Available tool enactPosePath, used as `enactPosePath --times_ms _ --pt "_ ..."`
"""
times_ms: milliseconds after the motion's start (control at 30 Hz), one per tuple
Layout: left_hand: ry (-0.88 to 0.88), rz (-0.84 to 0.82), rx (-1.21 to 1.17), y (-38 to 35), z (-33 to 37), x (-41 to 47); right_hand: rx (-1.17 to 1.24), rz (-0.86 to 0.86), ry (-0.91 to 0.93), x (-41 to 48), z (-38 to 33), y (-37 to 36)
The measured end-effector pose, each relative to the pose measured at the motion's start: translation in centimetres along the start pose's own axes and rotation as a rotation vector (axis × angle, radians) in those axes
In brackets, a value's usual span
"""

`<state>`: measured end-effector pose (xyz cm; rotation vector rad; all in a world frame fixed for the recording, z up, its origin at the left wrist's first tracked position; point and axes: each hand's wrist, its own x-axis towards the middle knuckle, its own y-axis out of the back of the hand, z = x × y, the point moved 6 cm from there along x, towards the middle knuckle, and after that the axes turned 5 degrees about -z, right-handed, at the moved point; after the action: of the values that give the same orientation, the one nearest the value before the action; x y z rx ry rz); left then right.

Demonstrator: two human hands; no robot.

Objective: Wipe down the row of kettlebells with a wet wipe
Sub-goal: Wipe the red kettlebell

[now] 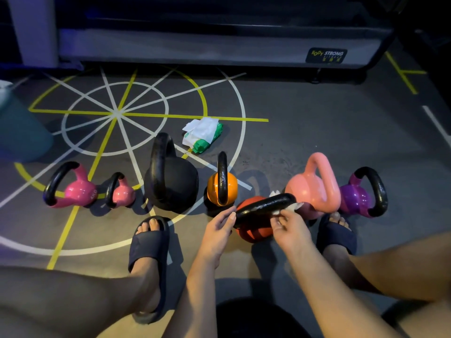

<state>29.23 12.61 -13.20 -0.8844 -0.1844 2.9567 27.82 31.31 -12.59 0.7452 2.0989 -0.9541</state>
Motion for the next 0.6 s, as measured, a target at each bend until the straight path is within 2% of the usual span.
enactPosePath --times_ms 67,167,267,300,367,400,433,467,600 --pt "-0.007 0.001 -0.007 0.1 -0.2 0.1 -0.084 -0.019 0.023 -0.9 1.0 -0.5" --pt "-0.047 0.002 -0.005 0.3 0.1 0.1 -0.157 -0.115 -0.088 -2.3 4.9 -1.4" --pt "-0.093 0.068 0.034 0.2 0.4 0.1 -0.119 -0.028 -0.032 -1.7 3.1 -1.1" --pt "-0.127 0.14 0.077 0.2 0.5 -0.1 -0.061 0.02 0.005 -1.2 1.5 -0.7" --pt "-0.223 0.417 0.236 0.2 0.8 -1.5 0.052 0.092 0.059 -0.8 -1.0 0.2" --pt "-0.269 0.554 0.299 0.0 1.1 -2.6 0.065 0.117 0.071 -1.2 -1.7 0.4" --pt "-0.299 0.623 0.318 -0.6 1.2 -3.4 0.061 0.12 0.088 -1.5 -2.1 0.4" --pt "-0.315 0.627 0.318 -1.5 1.1 -3.8 0.03 0.136 0.117 -2.0 -2.5 0.3" --pt "-0.397 0.39 0.442 -5.9 -0.4 -3.3 -0.153 0.139 0.248 -3.6 -4.5 -0.9"
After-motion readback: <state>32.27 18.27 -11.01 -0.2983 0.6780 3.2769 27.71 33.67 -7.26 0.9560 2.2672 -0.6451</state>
